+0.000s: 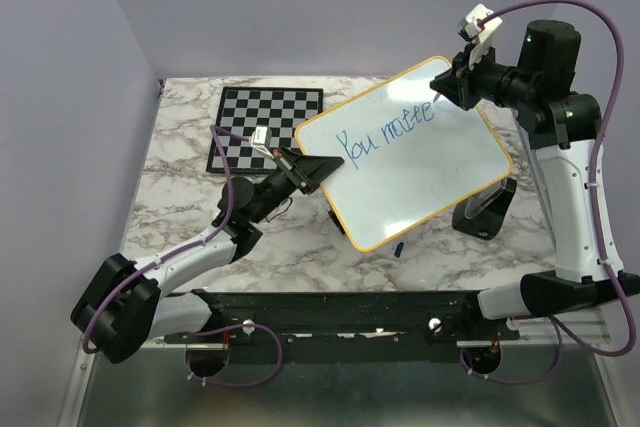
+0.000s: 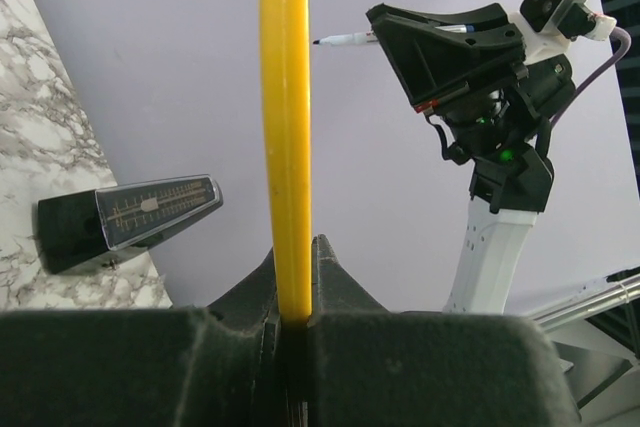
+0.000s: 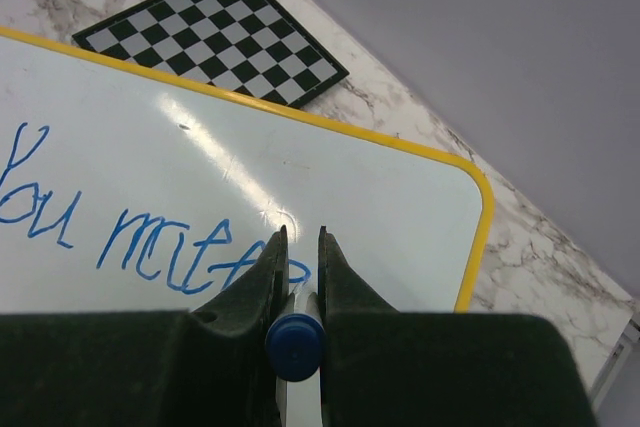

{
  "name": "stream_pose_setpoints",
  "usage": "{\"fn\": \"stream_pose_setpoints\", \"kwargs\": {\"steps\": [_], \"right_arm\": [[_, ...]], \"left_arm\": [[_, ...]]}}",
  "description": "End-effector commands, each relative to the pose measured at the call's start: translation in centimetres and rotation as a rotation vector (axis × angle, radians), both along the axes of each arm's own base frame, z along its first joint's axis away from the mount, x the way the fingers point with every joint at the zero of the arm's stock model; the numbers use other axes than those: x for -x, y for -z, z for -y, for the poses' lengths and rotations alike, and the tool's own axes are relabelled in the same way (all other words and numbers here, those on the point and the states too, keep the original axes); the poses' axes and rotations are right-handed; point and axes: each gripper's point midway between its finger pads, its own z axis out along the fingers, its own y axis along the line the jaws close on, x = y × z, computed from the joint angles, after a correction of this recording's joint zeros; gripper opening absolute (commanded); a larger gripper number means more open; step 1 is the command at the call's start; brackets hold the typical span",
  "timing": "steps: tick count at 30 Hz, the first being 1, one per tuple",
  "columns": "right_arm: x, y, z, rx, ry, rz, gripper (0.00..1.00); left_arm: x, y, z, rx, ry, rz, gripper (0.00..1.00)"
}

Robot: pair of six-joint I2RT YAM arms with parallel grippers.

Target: Write a sentence on the whiteboard

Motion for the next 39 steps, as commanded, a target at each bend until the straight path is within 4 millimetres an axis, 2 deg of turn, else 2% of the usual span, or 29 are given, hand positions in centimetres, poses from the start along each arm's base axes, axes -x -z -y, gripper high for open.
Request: {"fn": "stream_pose_setpoints", "kwargs": {"steps": [1, 10, 24, 31, 39], "right_arm": [[-1.4, -1.1, 0.6, -0.009, 0.044, 0.029, 0.01], [-1.9, 1.0, 0.8, 0.017, 0.052, -0.018, 0.01], [0.3, 3.7, 1.7, 0.057, 0.047, -0.071, 0.01], [1.2, 3.8, 1.8, 0.059, 0.037, -0.073, 0.00], [-0.3, 3.0, 0.9, 0.024, 0.011, -0.079, 0.01]], "left_arm": [[3.3, -9.1, -2.8, 0.262, 0.022, 0.235, 0.00], [3.4, -9.2, -2.9, 0.266, 0.021, 0.239, 0.00], [3.4, -9.2, -2.9, 0.267, 0.022, 0.238, 0.00], [3.2, -9.2, -2.8, 0.266, 0.022, 0.236, 0.00], [3.2, -9.3, -2.8, 0.265, 0.025, 0.234, 0.00]]}}
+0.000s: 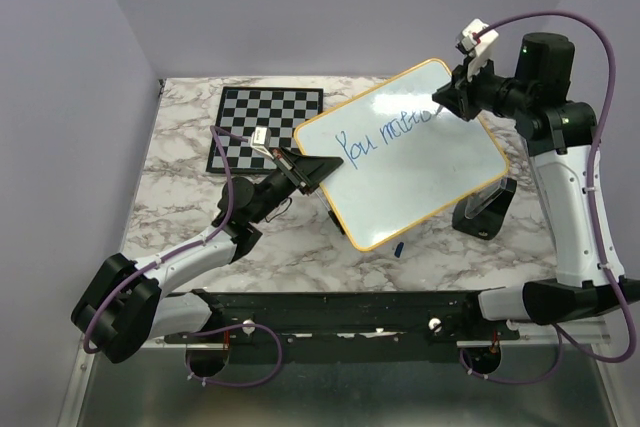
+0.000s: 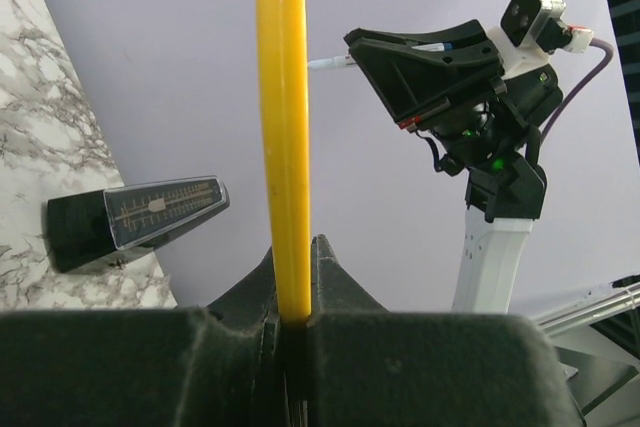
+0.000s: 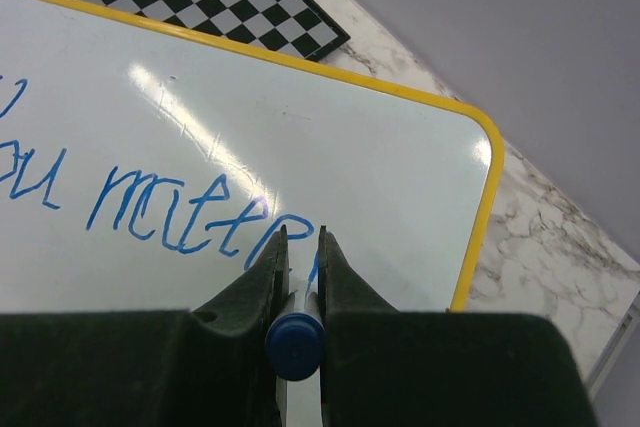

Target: Write a sentence on the whiteboard

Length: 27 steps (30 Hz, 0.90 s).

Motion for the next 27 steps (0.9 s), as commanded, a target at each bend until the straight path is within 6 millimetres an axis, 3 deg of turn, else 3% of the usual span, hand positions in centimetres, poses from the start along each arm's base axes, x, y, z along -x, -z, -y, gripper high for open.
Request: {"fn": "stream_pose_setpoints", "kwargs": {"steps": [1, 10, 19, 24, 27], "right_arm": [[-0.9, 0.3, -0.3, -0.022, -0.011, -0.047, 0.01], [-2.8, -0.7, -0.6, -0.049, 0.007, -0.040, 0.01], [-4.2, -1.4, 1.9, -0.029, 0.129, 0.004, 0.01], [-2.2, -2.6, 0.4, -0.072, 0.026, 0.018, 0.01], [1.1, -6.0, -1.4, -0.153, -0.087, 0.066, 0.01]], "left_arm": [[3.3, -9.6, -2.8, 0.270, 0.027, 0.240, 0.00], [3.3, -9.5, -2.8, 0.269, 0.026, 0.241, 0.00], [3.2, -9.3, -2.9, 0.274, 0.026, 0.238, 0.00], [3.1, -9.0, -2.8, 0.271, 0.024, 0.233, 0.00], [2.9, -9.0, -2.8, 0.265, 0.020, 0.235, 0.00]]}}
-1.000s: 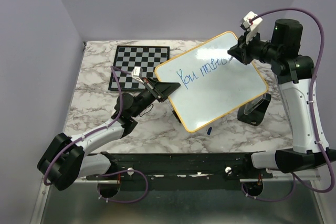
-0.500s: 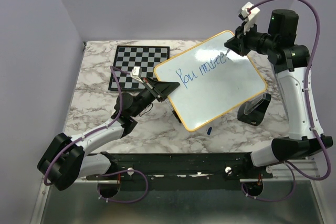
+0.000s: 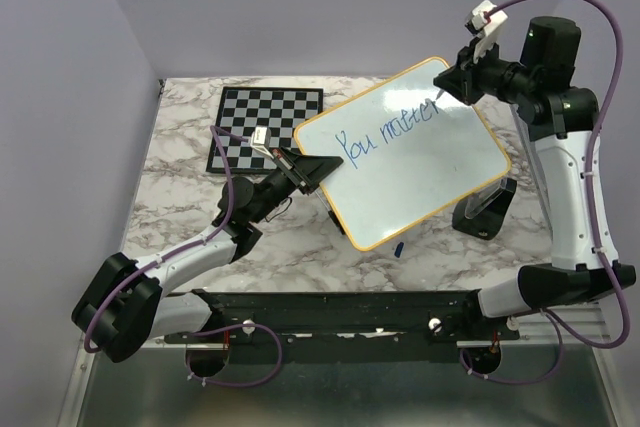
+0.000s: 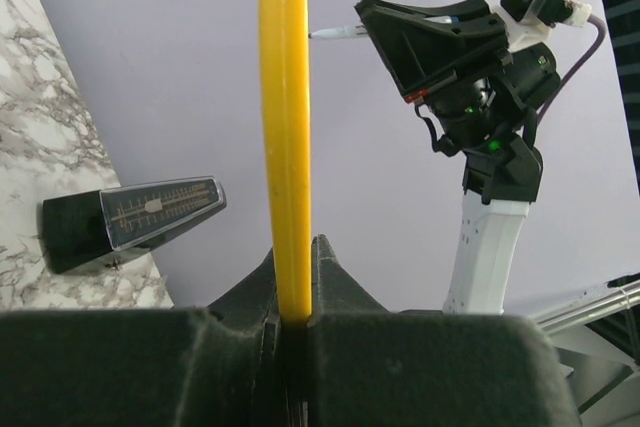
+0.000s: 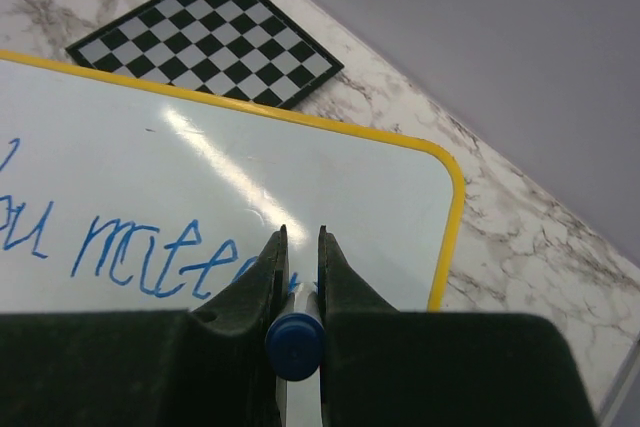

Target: Write a sentence on the whiteboard

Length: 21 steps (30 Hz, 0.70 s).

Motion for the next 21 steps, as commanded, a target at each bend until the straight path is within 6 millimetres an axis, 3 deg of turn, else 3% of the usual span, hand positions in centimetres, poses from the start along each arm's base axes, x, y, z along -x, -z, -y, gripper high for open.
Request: {"fn": "stream_pose_setpoints", "kwargs": {"steps": [1, 5, 10, 16, 21], "right_arm": [[5.1, -5.2, -2.3, -0.120, -0.165, 0.074, 0.01], [8.8, -6.0, -3.8, -0.169, -0.296, 0.066, 0.01], [12.6, -4.7, -5.3, -0.204, -0.464, 0.012, 0.01], [15.2, -3.3, -6.4, -0.190, -0.569, -0.008, 0.00], [16.0, -2.7, -6.7, -0.172, -0.587, -0.010, 0.01]], "left_arm": [[3.0, -9.0, -2.7, 0.259, 0.023, 0.238, 0.00], [2.6, -8.7, -2.4, 0.248, 0.023, 0.232, 0.00], [2.0, -8.7, -1.9, 0.234, 0.018, 0.227, 0.00], [1.4, -9.6, -1.6, 0.219, 0.000, 0.241, 0.00], [1.1, -10.3, -1.7, 0.208, -0.022, 0.252, 0.00]]}}
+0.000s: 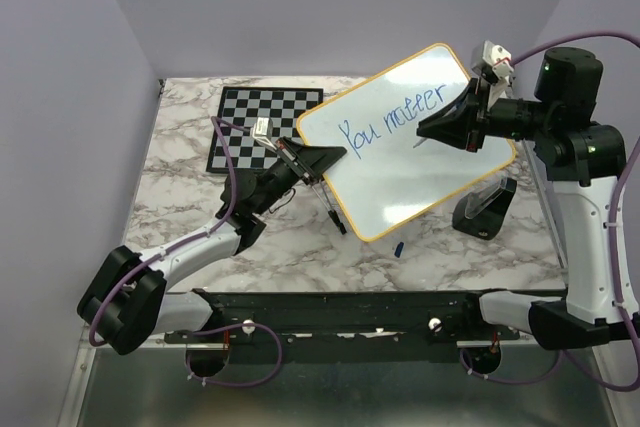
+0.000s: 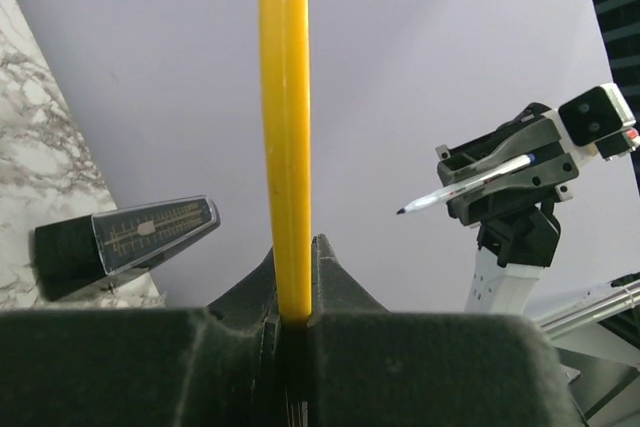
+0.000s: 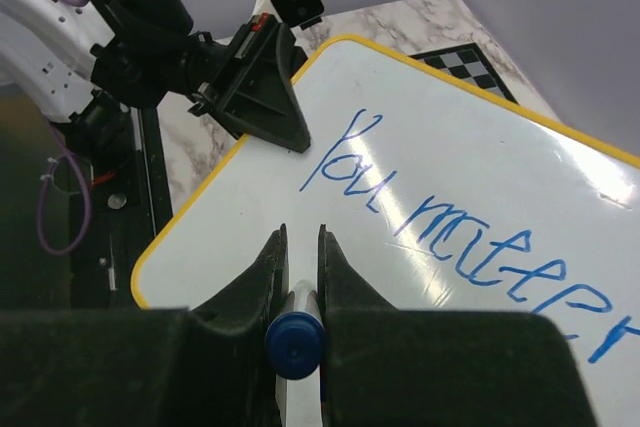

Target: Write a sentence on the whiteboard

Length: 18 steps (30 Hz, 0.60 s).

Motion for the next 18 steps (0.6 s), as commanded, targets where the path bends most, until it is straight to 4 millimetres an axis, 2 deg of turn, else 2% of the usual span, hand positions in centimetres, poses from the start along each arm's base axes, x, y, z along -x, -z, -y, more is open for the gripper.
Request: {"fn": "stream_pose_setpoints", "kwargs": {"steps": [1, 7, 15, 18], "right_arm": [[2.0, 0.4, -0.6, 0.006, -0.071, 0.005, 0.01], [2.9, 0.2, -0.9, 0.013, -0.091, 0.029, 0.00], [3.5, 1.6, -1.9, 0.046, -0.125, 0.021, 0.00], [3.7, 1.5, -2.2, 0.055, -0.133, 0.037, 0.00]], "left_arm": [[2.1, -9.1, -2.2, 0.200, -0.017, 0.221, 0.00], [1.8, -9.5, -2.5, 0.204, -0.045, 0.222, 0.00], [2.0, -9.7, -2.7, 0.195, -0.070, 0.225, 0.00], [2.1, -9.6, -2.7, 0.194, -0.070, 0.220, 0.00]]}}
